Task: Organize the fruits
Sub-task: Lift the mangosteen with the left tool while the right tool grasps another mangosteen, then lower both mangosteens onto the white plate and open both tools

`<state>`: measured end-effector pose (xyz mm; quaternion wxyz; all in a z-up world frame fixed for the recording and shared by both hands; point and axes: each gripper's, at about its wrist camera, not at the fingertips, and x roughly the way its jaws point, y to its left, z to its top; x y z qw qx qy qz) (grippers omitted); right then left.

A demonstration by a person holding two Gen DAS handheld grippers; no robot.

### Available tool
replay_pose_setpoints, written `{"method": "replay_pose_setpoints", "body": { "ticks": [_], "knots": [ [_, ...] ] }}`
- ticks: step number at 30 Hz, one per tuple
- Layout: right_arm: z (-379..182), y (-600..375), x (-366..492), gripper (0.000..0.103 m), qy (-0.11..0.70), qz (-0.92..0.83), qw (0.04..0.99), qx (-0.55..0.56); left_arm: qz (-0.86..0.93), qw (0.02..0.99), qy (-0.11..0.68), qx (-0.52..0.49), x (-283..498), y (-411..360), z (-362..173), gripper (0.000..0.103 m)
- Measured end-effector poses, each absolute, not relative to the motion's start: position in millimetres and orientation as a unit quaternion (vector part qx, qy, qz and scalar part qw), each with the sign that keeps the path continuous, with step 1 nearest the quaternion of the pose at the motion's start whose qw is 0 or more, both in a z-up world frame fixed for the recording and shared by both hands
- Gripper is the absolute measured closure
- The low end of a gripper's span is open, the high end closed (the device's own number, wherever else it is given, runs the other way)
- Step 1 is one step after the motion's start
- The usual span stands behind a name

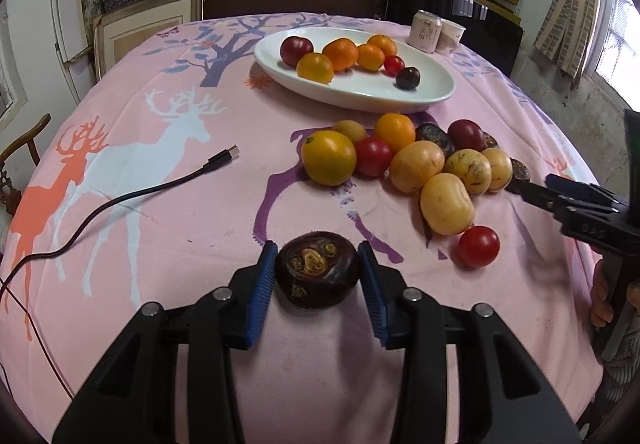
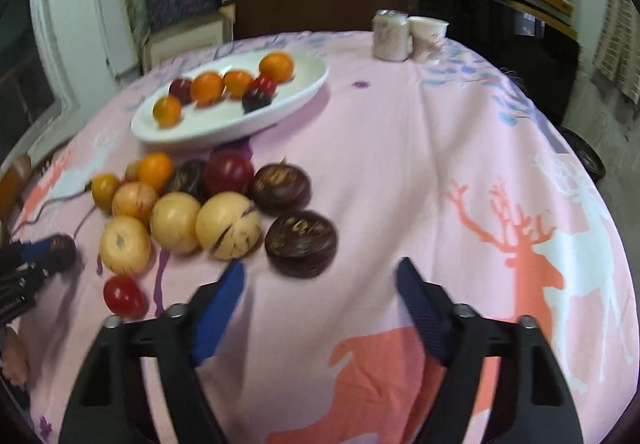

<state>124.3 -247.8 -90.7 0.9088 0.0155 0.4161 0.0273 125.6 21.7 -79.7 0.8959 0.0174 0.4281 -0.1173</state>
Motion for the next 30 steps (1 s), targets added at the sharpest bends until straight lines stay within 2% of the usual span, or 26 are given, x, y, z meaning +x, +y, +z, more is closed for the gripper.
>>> {"method": "replay_pose_setpoints", "body": {
  "ticks": [7,11,13,15,23,30],
  "knots": [
    [-95.2,-242.5,139.9,0.028,0.423,0.024,0.906,-0.003,-0.123,0.895,0.429,0.019,125.0,21.7,-79.9,0.062],
    [-98.5,-241.5,149.6,0.036,0.432,0.022,0.901,-0.01,-0.124,0.892,0.433,0.018,125.6,20.7,-81.2,0.062],
    [-99.4,-242.2,150.8,0.042,0.434,0.026,0.901,-0.008,-0.126,0.89,0.437,0.018,126.6,20.0,-82.3,0.062],
    [-98.9,-240.8,149.1,0.06,0.432,0.034,0.901,-0.009,-0.126,0.889,0.439,0.018,127.1,19.9,-83.2,0.062],
    [-92.5,-247.9,142.0,0.06,0.425,0.044,0.904,0.023,-0.121,0.889,0.441,0.02,137.5,17.5,-78.9,0.062],
    [-34.5,-247.4,161.9,0.06,0.366,0.062,0.927,0.049,-0.111,0.915,0.388,0.023,204.7,1.2,-18.2,0.062]
  ]
}}
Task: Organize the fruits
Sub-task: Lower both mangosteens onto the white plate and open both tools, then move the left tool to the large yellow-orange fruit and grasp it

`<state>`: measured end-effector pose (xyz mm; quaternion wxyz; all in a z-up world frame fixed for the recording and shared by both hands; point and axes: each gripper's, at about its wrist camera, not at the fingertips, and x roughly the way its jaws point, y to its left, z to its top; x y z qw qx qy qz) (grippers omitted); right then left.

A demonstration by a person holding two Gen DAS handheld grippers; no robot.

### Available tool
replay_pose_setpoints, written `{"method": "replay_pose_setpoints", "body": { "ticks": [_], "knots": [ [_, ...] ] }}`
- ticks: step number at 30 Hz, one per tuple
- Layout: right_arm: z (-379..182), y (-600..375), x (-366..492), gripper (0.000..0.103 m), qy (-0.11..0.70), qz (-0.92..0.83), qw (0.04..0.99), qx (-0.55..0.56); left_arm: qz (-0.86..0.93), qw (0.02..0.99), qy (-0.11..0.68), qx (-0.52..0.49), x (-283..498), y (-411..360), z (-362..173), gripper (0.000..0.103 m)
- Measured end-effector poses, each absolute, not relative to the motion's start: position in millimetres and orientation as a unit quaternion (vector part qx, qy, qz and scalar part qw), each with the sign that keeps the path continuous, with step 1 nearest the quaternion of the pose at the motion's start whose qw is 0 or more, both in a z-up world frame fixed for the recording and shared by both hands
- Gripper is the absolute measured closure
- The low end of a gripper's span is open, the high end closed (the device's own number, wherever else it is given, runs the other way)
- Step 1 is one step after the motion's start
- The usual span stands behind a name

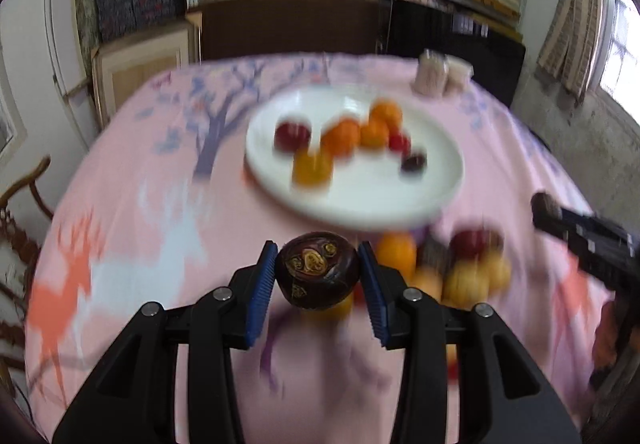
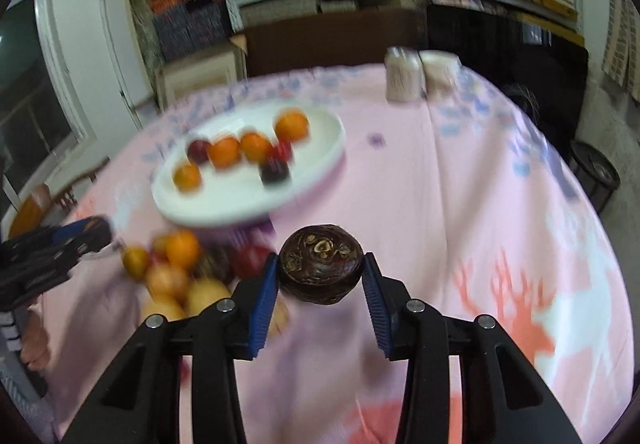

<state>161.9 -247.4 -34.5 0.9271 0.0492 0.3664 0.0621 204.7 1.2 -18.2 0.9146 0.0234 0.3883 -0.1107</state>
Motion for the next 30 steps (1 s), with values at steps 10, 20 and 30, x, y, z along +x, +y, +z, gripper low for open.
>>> {"method": "replay_pose_setpoints", "body": {
  "ticks": [10,20,30],
  "knots": [
    [-36.4,-194.4,253.8,0.059,0.364,0.086,0.927,0.007,-0.134,0.904,0.407,0.01,278.8,-41.2,-38.5,0.062],
    [-31.9,-228.5,245.3,0.027,0.329,0.084,0.937,0.076,-0.117,0.914,0.387,0.026,271.4,-31.5,-38.3,0.039],
    [-36.2,-265.1,174.0,0.014,0.312,0.051,0.94,0.13,-0.067,0.925,0.373,0.005,200.6,22.9,-34.7,0.032]
  ]
}}
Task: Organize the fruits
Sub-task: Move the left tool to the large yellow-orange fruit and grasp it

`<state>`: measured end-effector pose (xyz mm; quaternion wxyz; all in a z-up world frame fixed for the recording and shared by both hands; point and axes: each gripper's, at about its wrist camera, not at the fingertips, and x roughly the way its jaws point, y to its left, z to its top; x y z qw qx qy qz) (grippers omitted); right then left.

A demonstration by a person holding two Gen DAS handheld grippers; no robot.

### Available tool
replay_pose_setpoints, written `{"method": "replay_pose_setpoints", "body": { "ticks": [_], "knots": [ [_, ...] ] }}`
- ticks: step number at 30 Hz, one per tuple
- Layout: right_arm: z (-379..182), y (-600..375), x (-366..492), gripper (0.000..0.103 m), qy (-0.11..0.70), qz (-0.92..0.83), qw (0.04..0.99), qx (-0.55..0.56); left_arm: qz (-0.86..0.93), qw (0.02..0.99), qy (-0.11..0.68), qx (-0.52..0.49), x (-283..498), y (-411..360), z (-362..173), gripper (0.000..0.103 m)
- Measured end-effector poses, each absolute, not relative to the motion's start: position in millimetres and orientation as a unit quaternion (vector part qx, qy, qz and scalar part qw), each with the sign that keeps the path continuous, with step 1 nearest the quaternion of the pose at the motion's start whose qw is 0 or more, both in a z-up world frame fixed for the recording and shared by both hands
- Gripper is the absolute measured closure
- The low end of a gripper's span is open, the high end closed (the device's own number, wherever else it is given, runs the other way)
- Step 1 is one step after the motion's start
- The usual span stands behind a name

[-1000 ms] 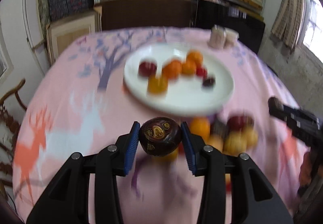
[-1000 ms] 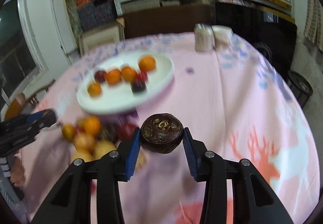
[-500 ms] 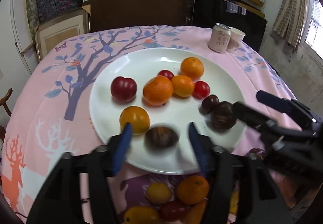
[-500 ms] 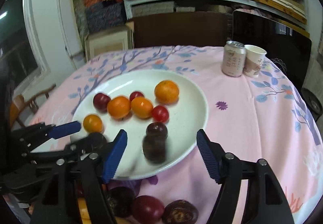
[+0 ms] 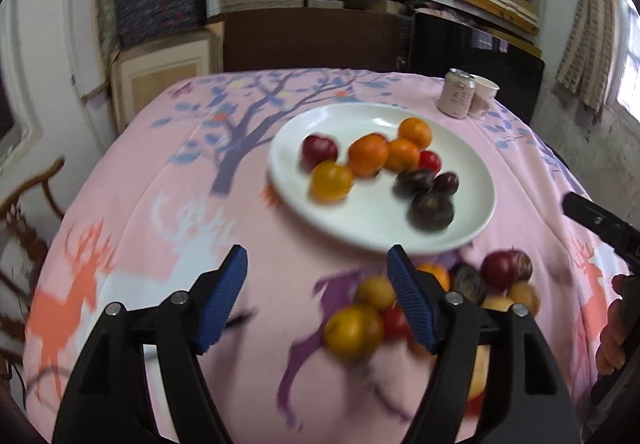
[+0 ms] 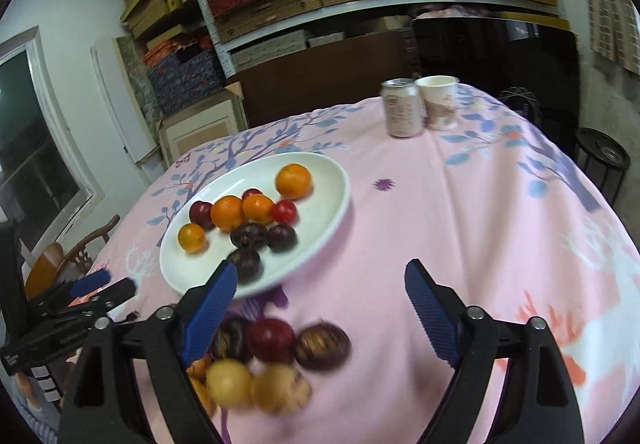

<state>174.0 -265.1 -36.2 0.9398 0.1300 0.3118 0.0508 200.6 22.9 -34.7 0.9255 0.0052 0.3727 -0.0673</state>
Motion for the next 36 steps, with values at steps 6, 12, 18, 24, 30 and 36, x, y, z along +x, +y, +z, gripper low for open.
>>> {"method": "replay_pose_setpoints", "body": {
  "ticks": [6,12,18,24,30,36],
  "knots": [
    [-49.3,-285.3,143.0,0.01,0.316,0.038,0.932,0.174,-0.057,0.914,0.402,-0.025,172.9,47.1,-54.6,0.032],
    [-50.2,-287.1,142.3,0.01,0.313,0.028,0.934,0.169,-0.054,0.915,0.4,0.021,170.7,28.1,-62.8,0.032],
    [-47.3,-280.0,142.3,0.01,0.31,0.034,0.937,0.157,-0.078,0.91,0.407,0.029,176.3,16.0,-66.4,0.032],
    [-47.1,-279.6,142.0,0.01,0.312,0.036,0.936,0.156,-0.054,0.913,0.4,0.054,187.9,8.4,-69.3,0.023],
    [-47.3,-279.1,141.9,0.01,0.313,0.036,0.936,0.156,-0.003,0.923,0.382,0.058,179.1,28.2,-62.5,0.023],
    [-48.1,-280.8,142.5,0.01,0.311,0.039,0.936,0.16,-0.04,0.924,0.379,-0.008,175.0,44.9,-53.5,0.024]
  ]
}}
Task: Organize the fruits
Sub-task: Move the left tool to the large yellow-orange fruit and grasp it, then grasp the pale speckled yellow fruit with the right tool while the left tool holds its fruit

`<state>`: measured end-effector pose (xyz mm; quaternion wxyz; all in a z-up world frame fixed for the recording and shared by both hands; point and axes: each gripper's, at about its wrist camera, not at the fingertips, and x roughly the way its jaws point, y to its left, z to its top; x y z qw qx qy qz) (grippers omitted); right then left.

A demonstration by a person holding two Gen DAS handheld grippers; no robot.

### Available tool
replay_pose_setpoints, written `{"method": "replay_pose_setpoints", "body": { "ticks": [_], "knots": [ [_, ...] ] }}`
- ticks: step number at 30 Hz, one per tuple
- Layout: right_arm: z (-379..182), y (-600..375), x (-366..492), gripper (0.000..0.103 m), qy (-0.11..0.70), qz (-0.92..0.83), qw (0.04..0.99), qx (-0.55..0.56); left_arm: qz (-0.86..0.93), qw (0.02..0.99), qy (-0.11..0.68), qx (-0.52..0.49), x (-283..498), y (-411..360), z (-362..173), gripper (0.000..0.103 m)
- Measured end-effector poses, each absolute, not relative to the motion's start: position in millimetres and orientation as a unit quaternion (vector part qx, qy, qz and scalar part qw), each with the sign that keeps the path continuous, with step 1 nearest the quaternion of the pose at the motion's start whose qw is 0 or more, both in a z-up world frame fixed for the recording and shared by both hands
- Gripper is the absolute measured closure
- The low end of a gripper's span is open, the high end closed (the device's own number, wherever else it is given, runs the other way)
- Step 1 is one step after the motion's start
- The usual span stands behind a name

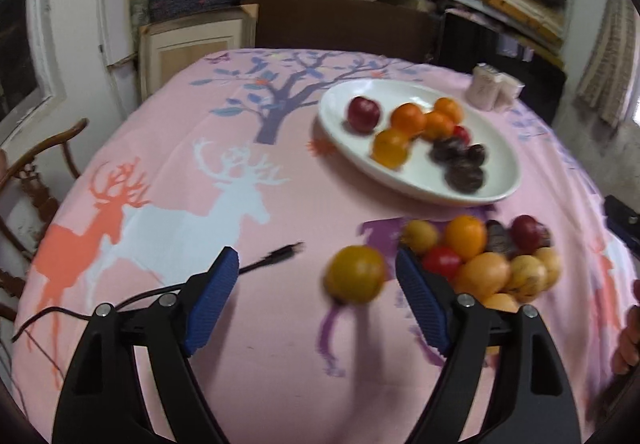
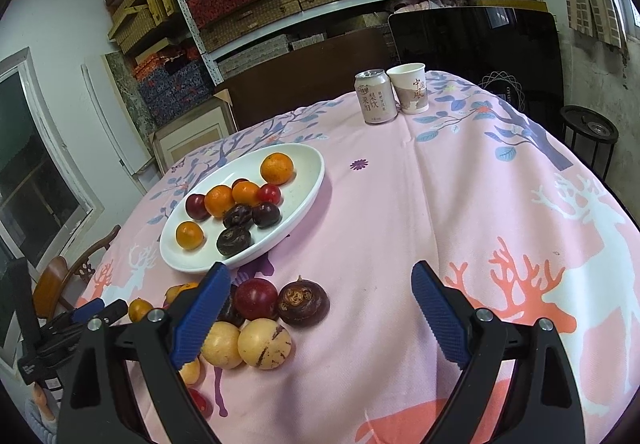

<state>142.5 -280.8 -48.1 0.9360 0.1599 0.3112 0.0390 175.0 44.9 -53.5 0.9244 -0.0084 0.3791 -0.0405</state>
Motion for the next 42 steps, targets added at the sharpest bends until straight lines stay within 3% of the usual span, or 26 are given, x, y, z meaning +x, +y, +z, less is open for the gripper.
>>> {"method": "replay_pose_setpoints", "body": {
  "ticks": [4,8,23,31,33,42],
  "knots": [
    [-47.6,-279.5,141.5,0.01,0.31,0.042,0.937,0.157,-0.053,0.92,0.386,0.033,174.6,27.6,-60.3,0.024],
    [-47.9,-280.2,142.1,0.01,0.312,0.042,0.936,0.157,-0.065,0.909,0.41,0.032,175.4,24.5,-68.9,0.037],
    [-47.1,-276.6,141.2,0.01,0.314,0.048,0.936,0.15,-0.081,0.897,0.435,0.015,182.3,25.4,-79.6,0.039],
    [-48.0,-276.6,142.4,0.01,0.318,0.046,0.935,0.149,-0.084,0.893,0.441,0.014,185.5,23.6,-82.6,0.057],
    [-49.1,-275.5,143.3,0.01,0.322,0.047,0.934,0.147,-0.082,0.894,0.44,0.013,185.3,25.5,-81.7,0.066],
    [-54.7,-251.0,143.1,0.01,0.341,0.07,0.932,0.098,-0.064,0.902,0.427,-0.004,183.3,36.2,-74.9,0.066]
  ]
}}
